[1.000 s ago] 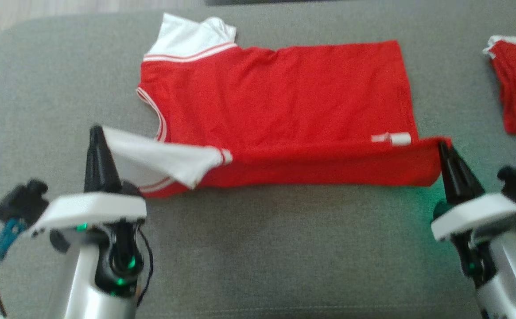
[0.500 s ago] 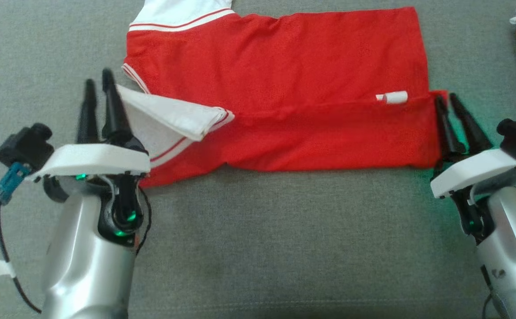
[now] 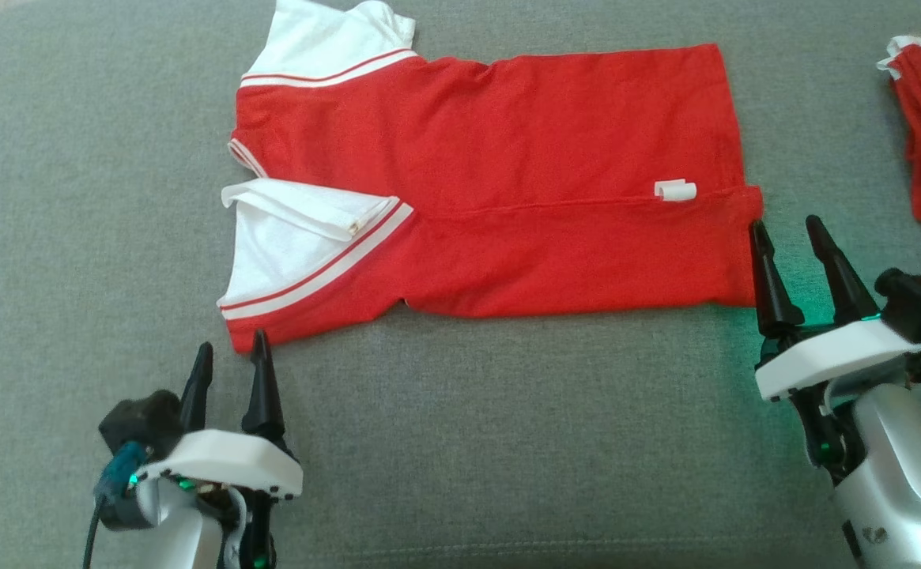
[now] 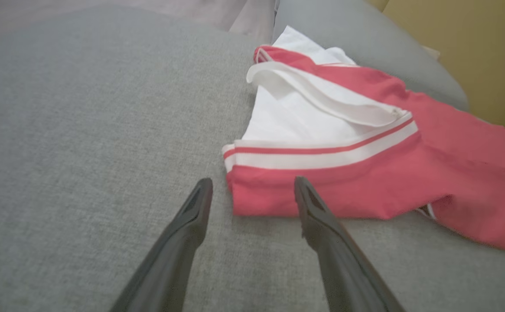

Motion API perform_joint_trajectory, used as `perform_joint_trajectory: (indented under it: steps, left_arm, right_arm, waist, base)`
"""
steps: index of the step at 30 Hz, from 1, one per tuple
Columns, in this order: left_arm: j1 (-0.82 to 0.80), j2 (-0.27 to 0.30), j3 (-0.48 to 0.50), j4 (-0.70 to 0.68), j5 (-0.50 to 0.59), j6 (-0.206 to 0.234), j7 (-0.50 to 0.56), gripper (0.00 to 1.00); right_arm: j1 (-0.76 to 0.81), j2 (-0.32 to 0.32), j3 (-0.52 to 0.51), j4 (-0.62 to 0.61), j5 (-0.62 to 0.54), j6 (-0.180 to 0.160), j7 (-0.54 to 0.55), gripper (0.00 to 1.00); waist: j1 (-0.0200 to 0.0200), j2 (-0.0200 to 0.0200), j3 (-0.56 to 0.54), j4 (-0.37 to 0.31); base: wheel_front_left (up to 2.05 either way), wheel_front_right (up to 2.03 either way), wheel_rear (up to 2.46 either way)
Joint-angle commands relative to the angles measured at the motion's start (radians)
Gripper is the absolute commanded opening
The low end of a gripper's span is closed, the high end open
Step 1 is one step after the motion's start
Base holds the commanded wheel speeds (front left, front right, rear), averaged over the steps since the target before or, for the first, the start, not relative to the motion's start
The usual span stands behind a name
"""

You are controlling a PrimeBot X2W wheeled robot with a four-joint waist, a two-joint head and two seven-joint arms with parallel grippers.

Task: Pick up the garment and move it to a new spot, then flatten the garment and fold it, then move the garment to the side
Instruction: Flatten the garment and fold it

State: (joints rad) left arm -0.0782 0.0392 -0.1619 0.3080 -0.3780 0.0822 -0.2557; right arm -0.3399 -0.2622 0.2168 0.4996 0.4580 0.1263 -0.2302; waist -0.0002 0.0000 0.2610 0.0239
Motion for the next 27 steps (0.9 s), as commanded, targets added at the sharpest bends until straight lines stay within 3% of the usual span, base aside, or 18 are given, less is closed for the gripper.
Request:
perform_joint_trajectory:
  steps: [1,11,13,14,16,17,20,27]
  left_arm:
    - [-0.059,0.016,0.032,0.000,0.002,0.002,-0.006,1.00]
    - [-0.129,0.024,0.022,0.213,0.005,0.017,0.025,1.00]
    - [-0.146,0.025,0.024,0.234,0.003,0.017,0.022,0.60]
    - [-0.153,0.024,0.024,0.242,0.002,0.016,0.020,0.49]
    - [-0.165,0.025,0.022,0.259,0.000,0.009,0.016,0.36]
    - [-0.170,0.025,0.017,0.271,-0.001,0.000,0.019,0.00]
    - [-0.175,0.025,0.009,0.302,-0.018,-0.025,0.045,0.00]
    - [-0.178,0.038,0.010,0.298,-0.024,-0.034,0.036,0.00]
  right_arm:
    - [-0.008,0.000,0.011,-0.024,0.009,0.004,-0.015,1.00]
    - [-0.009,-0.002,0.001,-0.026,0.020,0.004,-0.017,1.00]
    - [-0.010,-0.004,0.002,-0.027,0.024,0.004,-0.011,1.00]
    - [-0.009,-0.003,0.002,-0.026,0.028,0.004,-0.008,1.00]
    - [-0.008,-0.003,0.001,-0.015,0.031,0.004,0.001,1.00]
    - [-0.006,-0.001,0.002,-0.008,0.034,0.004,0.007,1.00]
    - [-0.003,0.009,0.005,0.020,0.056,0.004,0.042,1.00]
    - [-0.003,0.020,0.039,0.089,0.071,0.004,0.145,1.00]
  waist:
    - [0.0002,0.0000,-0.004,-0.002]
    - [0.0002,0.0000,0.001,-0.006]
    - [0.0002,0.0000,0.004,-0.005]
    - [0.0002,0.0000,0.005,-0.004]
    - [0.0002,0.0000,0.007,-0.001]
    - [0.0002,0.0000,0.006,0.001]
    - [0.0002,0.0000,0.003,0.006]
    - [0.0002,0.0000,-0.012,0.018]
  base:
    - [0.00,0.00,0.00]
    - [0.00,0.00,0.00]
    - [0.00,0.00,0.00]
    - [0.00,0.00,0.00]
    - [0.00,0.00,0.00]
    - [0.00,0.00,0.00]
    - [0.00,0.00,0.00]
    - [0.00,0.00,0.00]
